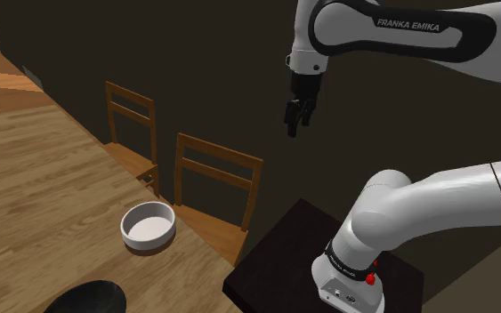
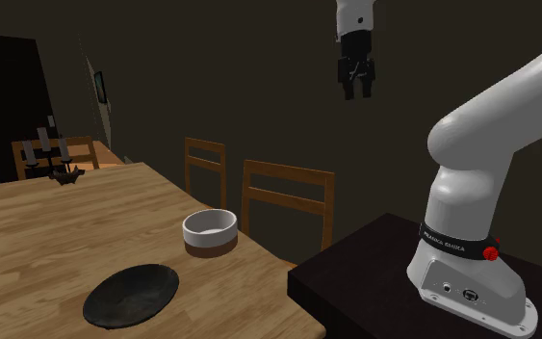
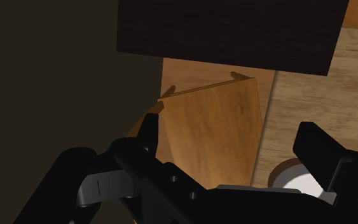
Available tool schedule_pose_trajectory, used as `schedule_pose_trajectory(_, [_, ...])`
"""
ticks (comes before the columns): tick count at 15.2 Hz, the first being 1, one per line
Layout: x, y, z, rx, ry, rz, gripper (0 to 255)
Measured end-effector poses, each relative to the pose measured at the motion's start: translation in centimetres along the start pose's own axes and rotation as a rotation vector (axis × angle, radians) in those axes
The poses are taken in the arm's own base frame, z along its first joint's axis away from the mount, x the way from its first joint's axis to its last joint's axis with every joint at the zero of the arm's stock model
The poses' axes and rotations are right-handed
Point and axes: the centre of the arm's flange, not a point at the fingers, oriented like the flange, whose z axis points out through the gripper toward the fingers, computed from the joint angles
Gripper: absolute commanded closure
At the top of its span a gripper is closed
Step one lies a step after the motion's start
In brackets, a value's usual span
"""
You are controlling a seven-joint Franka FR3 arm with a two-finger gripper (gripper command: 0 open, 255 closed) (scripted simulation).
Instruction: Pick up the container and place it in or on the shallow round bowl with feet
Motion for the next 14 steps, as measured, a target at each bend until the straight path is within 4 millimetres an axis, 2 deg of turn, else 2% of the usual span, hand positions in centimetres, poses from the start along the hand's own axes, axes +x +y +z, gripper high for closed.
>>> schedule_pose_trajectory(2, [0.3,-0.3,0.2,0.001,0.001,0.001,0])
schedule_pose_trajectory(3, [0.8,-0.7,1.0,0.002,0.003,0.001,0])
schedule_pose_trajectory(14, [9.3,-6.8,10.1,0.02,0.038,0.017,0])
